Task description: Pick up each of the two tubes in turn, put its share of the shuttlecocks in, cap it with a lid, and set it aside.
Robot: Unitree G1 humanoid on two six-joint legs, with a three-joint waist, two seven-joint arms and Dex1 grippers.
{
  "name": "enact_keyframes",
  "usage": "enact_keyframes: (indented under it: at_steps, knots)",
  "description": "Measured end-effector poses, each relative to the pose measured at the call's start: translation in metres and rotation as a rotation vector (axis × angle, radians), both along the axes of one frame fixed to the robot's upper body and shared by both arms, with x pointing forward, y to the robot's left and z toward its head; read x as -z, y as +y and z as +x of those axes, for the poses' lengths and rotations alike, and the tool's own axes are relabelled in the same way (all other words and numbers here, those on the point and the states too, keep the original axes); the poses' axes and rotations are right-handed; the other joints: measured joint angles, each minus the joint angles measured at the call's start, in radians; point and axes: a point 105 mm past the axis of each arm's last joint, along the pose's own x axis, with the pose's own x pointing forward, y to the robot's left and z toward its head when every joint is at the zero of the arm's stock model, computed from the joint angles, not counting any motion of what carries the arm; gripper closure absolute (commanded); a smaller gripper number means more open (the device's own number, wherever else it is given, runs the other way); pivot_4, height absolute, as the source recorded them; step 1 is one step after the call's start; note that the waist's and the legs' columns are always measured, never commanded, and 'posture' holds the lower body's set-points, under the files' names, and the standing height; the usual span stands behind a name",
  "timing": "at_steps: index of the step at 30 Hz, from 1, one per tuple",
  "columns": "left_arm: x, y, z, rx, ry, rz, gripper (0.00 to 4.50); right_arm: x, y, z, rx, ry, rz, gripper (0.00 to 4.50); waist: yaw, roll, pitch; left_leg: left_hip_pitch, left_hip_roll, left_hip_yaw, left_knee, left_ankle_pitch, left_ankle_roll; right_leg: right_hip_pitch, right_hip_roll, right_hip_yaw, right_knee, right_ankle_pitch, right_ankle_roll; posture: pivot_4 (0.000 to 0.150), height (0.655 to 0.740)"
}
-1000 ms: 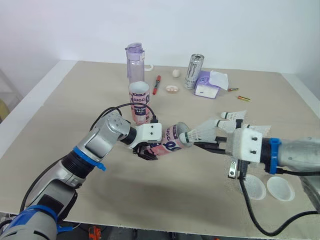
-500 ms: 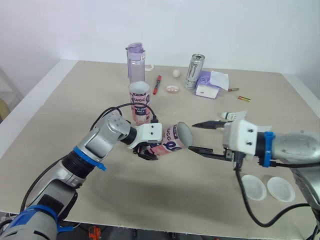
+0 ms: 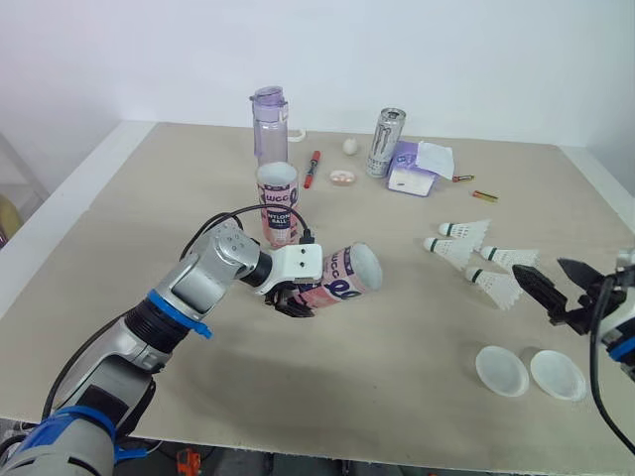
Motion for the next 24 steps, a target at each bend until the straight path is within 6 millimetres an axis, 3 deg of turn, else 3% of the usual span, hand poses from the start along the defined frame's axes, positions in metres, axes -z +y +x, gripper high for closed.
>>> enact_keyframes:
  at_steps: [6, 10, 20, 24]
  knots:
    - [0.0, 0.0, 0.0, 0.003, 0.0, -0.001, 1.43, 0.018, -0.006, -0.001, 0.018, 0.058, 0.045, 0.03, 0.0, 0.0, 0.0, 0.0, 0.0, 0.0, 0.0, 0.0, 0.0, 0.0, 0.0, 0.0, 0.0, 0.0, 0.0, 0.15, 0.74]
    - [0.0, 0.0, 0.0, 0.002, -0.001, 0.0, 1.43, 0.033, 0.007, 0.002, -0.022, 0.107, 0.088, 0.03, 0.0, 0.0, 0.0, 0.0, 0.0, 0.0, 0.0, 0.0, 0.0, 0.0, 0.0, 0.0, 0.0, 0.0, 0.0, 0.15, 0.74]
    - [0.0, 0.0, -0.001, 0.001, -0.004, 0.002, 1.43, 0.049, 0.02, 0.005, -0.055, 0.152, 0.135, 0.03, 0.0, 0.0, 0.0, 0.0, 0.0, 0.0, -0.001, 0.0, 0.0, -0.001, 0.0, 0.0, 0.0, 0.0, 0.001, 0.15, 0.74]
    - [-0.001, 0.0, -0.001, 0.003, -0.006, 0.002, 1.43, 0.055, 0.024, 0.015, -0.069, 0.172, 0.154, 0.03, 0.0, 0.0, 0.0, -0.001, 0.0, 0.0, -0.001, 0.0, 0.0, -0.001, 0.0, 0.001, 0.0, 0.0, 0.001, 0.15, 0.74]
